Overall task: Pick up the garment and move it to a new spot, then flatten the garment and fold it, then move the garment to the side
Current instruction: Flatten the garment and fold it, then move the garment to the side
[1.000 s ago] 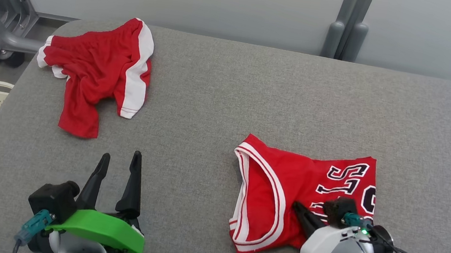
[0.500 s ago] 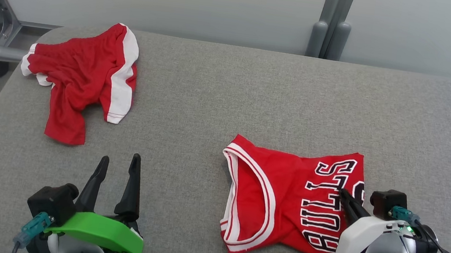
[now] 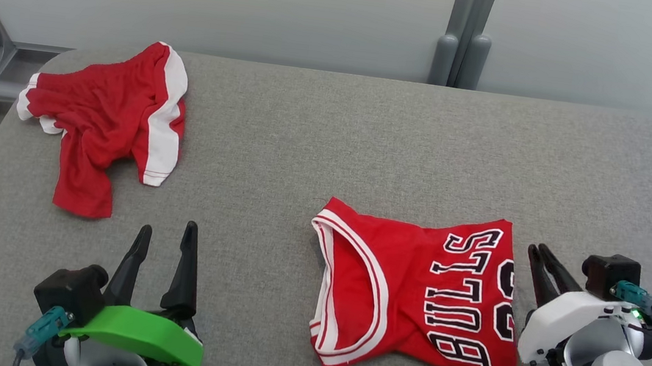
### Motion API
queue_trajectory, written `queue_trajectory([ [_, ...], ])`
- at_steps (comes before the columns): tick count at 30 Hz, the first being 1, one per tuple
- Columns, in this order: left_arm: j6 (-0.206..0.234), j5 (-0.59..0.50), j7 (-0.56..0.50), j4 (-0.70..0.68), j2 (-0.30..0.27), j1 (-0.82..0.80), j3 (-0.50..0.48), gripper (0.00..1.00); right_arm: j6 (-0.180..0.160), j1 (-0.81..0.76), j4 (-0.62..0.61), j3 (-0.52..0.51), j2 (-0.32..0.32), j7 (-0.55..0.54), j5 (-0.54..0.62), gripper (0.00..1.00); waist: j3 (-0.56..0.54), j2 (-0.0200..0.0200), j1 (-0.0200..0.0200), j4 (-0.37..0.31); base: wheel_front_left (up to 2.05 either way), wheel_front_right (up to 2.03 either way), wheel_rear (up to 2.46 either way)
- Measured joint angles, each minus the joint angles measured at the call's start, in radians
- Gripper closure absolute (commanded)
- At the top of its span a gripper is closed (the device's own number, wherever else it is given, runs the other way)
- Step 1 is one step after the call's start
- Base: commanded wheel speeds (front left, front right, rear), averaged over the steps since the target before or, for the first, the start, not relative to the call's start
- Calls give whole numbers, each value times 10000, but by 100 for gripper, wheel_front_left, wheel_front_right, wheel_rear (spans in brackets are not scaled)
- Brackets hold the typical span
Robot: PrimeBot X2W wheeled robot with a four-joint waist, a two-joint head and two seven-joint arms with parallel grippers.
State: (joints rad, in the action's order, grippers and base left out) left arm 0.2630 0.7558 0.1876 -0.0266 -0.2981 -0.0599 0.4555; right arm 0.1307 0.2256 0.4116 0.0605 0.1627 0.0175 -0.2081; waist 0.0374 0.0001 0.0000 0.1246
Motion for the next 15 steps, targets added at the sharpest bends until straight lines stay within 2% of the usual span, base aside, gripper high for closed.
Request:
queue_trajectory([
  [8, 29, 23, 59, -15, -8, 85, -6, 0, 0, -370, -834, -347, 349, -815, -138, 0, -218, 0, 0, -255, 0, 0, 0],
  [15, 44, 48, 75, -50, -15, 84, -6, 0, 0, -608, -1206, 320, 1034, -2291, -1189, 0, -182, 0, 0, -344, 0, 0, 0],
])
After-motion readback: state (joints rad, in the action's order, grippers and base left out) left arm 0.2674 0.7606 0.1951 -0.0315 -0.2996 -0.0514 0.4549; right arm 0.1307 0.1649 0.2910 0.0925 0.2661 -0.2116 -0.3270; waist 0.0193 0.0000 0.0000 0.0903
